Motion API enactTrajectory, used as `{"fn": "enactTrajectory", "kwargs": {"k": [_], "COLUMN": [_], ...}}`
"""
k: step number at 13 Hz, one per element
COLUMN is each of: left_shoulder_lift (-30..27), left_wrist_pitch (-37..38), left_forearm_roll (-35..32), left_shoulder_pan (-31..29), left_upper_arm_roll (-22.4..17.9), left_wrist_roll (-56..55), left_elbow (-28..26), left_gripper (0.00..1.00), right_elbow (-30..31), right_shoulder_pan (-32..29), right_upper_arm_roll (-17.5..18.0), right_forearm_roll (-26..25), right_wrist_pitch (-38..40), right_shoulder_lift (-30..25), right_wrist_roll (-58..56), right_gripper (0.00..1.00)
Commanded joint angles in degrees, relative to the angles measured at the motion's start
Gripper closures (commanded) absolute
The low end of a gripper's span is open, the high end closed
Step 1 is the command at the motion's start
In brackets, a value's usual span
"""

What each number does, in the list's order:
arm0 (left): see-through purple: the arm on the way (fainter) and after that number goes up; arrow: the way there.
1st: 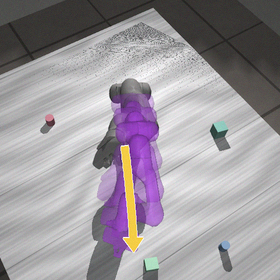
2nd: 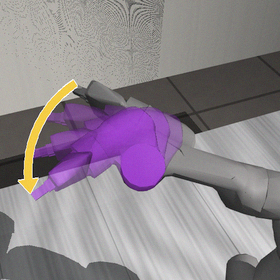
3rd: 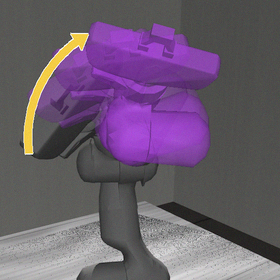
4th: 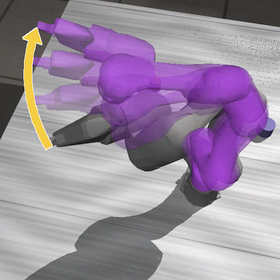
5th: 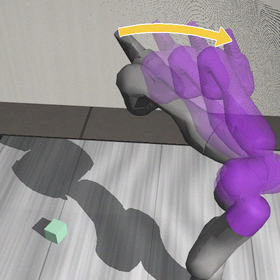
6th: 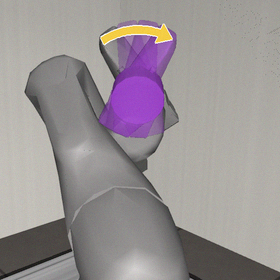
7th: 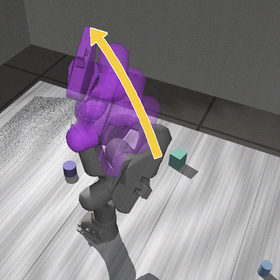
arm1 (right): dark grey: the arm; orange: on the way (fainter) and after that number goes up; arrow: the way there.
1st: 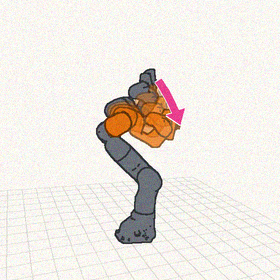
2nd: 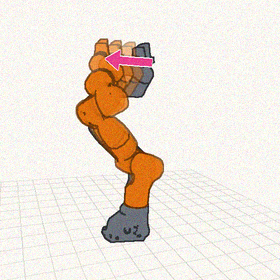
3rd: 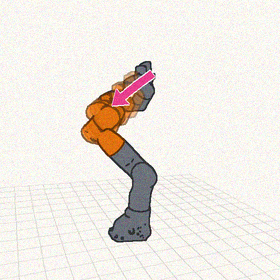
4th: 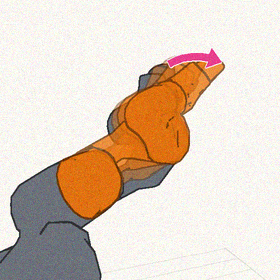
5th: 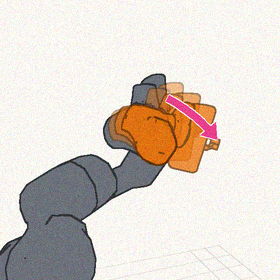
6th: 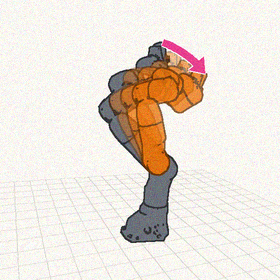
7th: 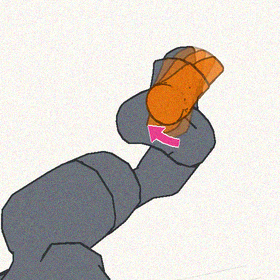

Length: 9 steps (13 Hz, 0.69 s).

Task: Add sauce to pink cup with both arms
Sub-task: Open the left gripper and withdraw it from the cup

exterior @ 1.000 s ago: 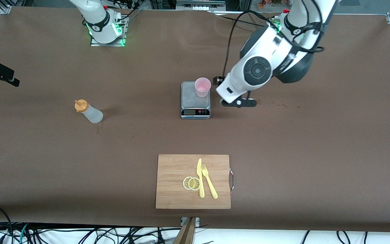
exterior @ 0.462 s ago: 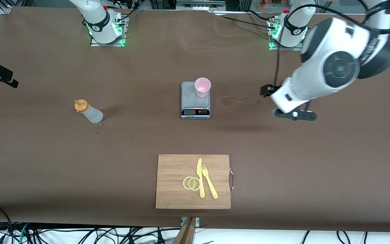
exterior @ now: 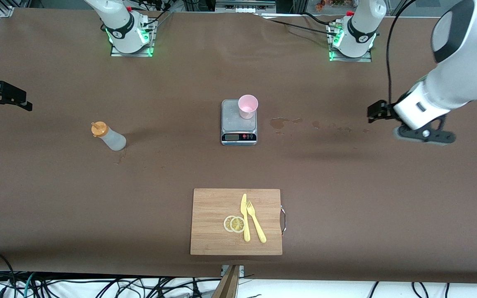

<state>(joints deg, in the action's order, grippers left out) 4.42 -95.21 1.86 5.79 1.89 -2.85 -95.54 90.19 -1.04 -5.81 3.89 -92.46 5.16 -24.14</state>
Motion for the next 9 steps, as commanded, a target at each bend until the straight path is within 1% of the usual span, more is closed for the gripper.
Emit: {"fn": "enactTrajectory", "kwargs": {"k": [1, 4, 5, 7, 9], "left_shoulder_lift": [-4.68, -4.59, -3.98, -2.84, -2.13], "left_wrist_pitch": [-2.35, -2.26, -1.82, -1.03, -0.33], "left_forearm_roll": [-1.51, -1.60, -1.68, -1.60, -0.99], "left_shoulder_pan": [-3.93, -3.68, -3.68, -2.80, -2.80], "left_upper_arm_roll": [0.66, 0.83, 0.83, 0.83, 0.83], "left_wrist_roll": [1.45, 1.36, 1.36, 1.27, 1.18], "left_elbow": [-4.65, -4.21, -2.47, -0.01, 0.27], "left_gripper": [0.00, 0.00, 0.00, 0.00, 0.00], "right_elbow": [-0.37, 0.34, 0.26, 0.25, 0.43], "right_shoulder_pan": [-0.54, -5.01, -5.98, -7.83, -9.15], "right_upper_arm_roll": [-0.25, -0.25, -0.25, -0.17, -0.25], "right_forearm_roll": [0.59, 8.30, 11.02, 12.71, 17.53], "right_wrist_pitch": [0.61, 0.17, -0.09, -1.57, -2.46], "right_shoulder_lift": [3.26, 8.00, 9.68, 13.02, 15.57], "right_wrist_roll": [-17.36, -31.96, -37.15, -45.60, -55.80], "right_gripper": [0.00, 0.00, 0.00, 0.00, 0.00]}}
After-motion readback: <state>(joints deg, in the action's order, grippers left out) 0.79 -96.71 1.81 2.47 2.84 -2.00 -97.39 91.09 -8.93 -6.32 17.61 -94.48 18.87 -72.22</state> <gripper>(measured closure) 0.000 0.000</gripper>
